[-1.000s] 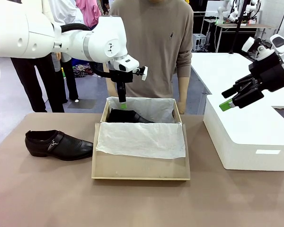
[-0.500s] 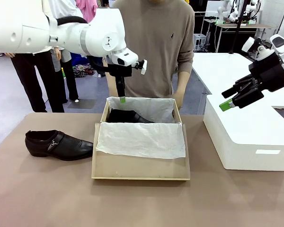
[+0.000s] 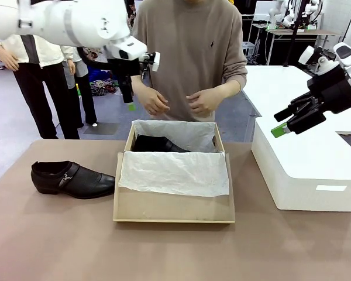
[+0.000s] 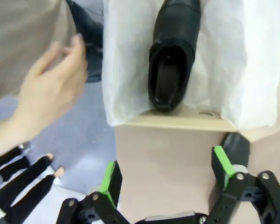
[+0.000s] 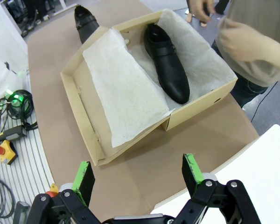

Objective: Pack the shoes into the box.
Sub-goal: Place the other shoe of the Shoes into the Shoes Box.

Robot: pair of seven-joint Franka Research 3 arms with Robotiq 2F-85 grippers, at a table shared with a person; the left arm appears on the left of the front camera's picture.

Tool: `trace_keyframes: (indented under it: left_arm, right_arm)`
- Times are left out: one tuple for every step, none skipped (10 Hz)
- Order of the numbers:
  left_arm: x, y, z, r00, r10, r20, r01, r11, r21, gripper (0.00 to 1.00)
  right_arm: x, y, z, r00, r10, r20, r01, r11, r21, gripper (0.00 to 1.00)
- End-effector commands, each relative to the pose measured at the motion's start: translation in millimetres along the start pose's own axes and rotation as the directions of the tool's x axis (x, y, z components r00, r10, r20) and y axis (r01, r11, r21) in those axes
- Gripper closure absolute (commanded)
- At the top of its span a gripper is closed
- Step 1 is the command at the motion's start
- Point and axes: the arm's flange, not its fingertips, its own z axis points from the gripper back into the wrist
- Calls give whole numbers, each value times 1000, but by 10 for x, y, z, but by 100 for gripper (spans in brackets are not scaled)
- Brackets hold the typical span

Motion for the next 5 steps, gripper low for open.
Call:
trace_keyframes:
  left_arm:
    - [-572, -244, 105, 999, -10, 45, 9, 1000, 22, 0]
    - [-865, -290, 189, 998, -15, 57, 14, 1000, 28, 0]
    - [-1087, -318, 227, 996, -49, 74, 47, 999, 23, 0]
    - [-1279, -329, 243, 991, -83, 104, 82, 996, 17, 0]
    - [-1420, -337, 231, 988, -117, 102, 116, 993, 13, 0]
  right_arm:
    - [2, -26, -25, 999, 21, 39, -22, 1000, 10, 0]
    - [2, -26, -25, 999, 21, 39, -22, 1000, 10, 0]
    - [2, -26, -25, 999, 21, 39, -22, 1000, 10, 0]
    - [2, -26, -25, 999, 21, 39, -22, 1000, 10, 0]
    - [2, -26, -25, 999, 21, 39, -22, 1000, 10, 0]
